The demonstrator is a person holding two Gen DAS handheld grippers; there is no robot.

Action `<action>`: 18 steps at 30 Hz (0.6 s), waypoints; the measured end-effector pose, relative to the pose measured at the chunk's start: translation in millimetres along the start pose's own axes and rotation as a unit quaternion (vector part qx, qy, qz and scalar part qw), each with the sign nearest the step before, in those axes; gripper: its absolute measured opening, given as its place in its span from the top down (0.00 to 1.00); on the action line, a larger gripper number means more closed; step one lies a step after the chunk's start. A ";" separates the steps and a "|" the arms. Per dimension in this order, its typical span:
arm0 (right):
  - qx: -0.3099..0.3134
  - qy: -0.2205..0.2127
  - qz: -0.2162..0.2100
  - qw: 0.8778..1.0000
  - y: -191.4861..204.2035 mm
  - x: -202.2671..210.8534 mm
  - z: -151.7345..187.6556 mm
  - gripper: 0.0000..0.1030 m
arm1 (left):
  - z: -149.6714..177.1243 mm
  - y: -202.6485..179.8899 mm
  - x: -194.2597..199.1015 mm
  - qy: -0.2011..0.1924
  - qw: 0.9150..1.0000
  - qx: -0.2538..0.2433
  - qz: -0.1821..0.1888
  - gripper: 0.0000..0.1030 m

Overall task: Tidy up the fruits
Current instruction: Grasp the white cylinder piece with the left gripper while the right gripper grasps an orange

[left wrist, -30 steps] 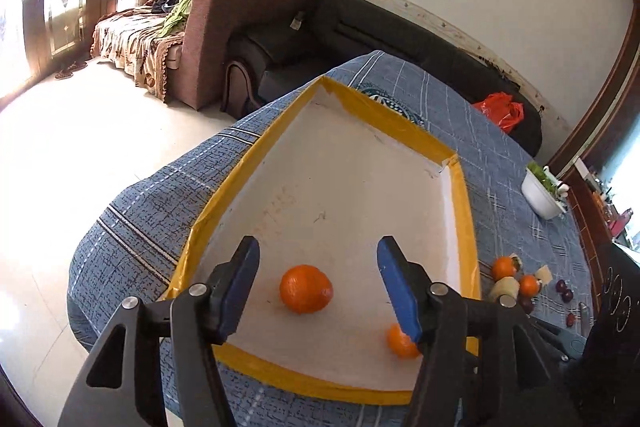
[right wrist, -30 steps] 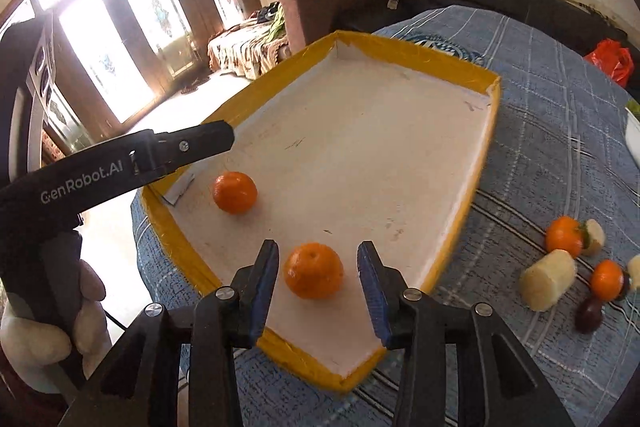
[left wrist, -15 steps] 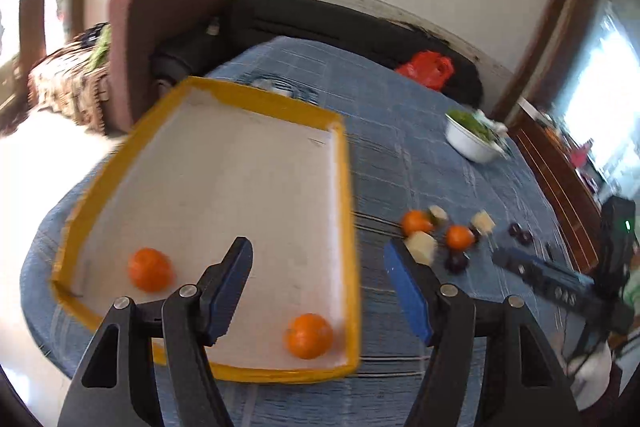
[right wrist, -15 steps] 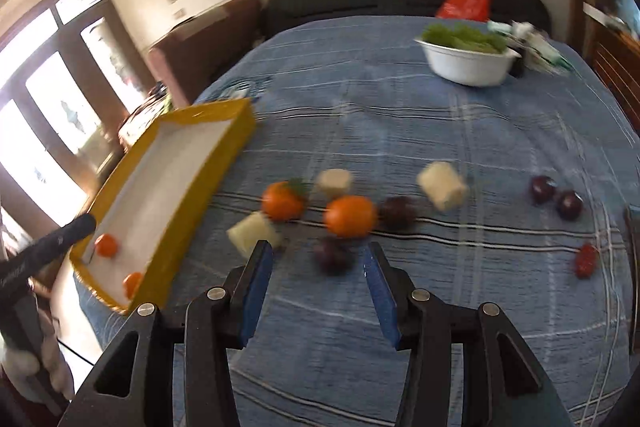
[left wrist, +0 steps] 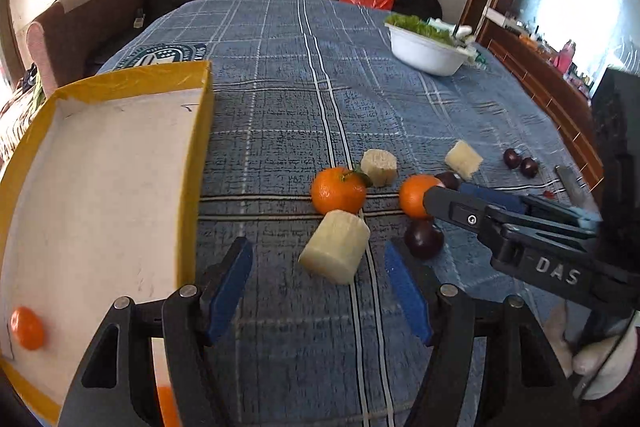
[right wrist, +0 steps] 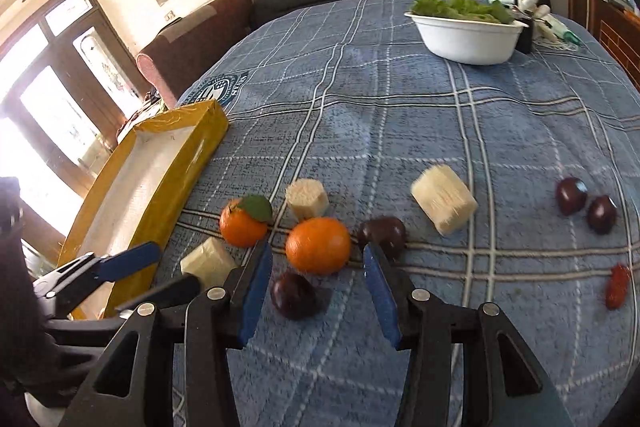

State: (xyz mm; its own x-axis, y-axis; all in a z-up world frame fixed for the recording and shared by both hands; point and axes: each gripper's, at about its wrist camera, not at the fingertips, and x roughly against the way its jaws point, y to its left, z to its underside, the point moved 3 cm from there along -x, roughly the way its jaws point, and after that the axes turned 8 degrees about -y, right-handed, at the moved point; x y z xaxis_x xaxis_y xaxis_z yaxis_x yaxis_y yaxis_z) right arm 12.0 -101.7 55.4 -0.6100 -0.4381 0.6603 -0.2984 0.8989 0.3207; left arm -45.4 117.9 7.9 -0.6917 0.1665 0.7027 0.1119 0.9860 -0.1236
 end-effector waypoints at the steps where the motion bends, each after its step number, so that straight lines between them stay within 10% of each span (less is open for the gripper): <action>1: 0.001 0.003 -0.002 1.000 0.9 -4.7 -1.3 0.50 | -0.2 -0.7 -5.0 0.005 1.000 -0.003 0.000 0.35; 10: 0.053 0.009 0.024 0.998 19.5 -25.4 -3.6 0.50 | -0.9 -11.3 -25.1 0.016 0.999 -0.045 -0.025 0.43; 13: 0.073 0.016 0.035 0.997 24.4 -26.5 1.7 0.50 | 6.7 -15.6 -30.4 0.035 0.998 -0.060 -0.010 0.67; 18: 0.065 0.017 0.031 0.997 17.8 -25.8 5.4 0.60 | 8.7 -9.5 -23.9 0.023 0.999 -0.032 -0.002 0.68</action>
State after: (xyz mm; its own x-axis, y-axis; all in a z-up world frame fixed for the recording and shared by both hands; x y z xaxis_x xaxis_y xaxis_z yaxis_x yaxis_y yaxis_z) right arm 18.5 -74.4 40.4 -0.6059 -0.3788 0.6995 -0.3538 0.9159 0.1895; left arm -36.1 104.5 -13.8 -0.6582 0.1614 0.7353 0.1553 0.9849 -0.0771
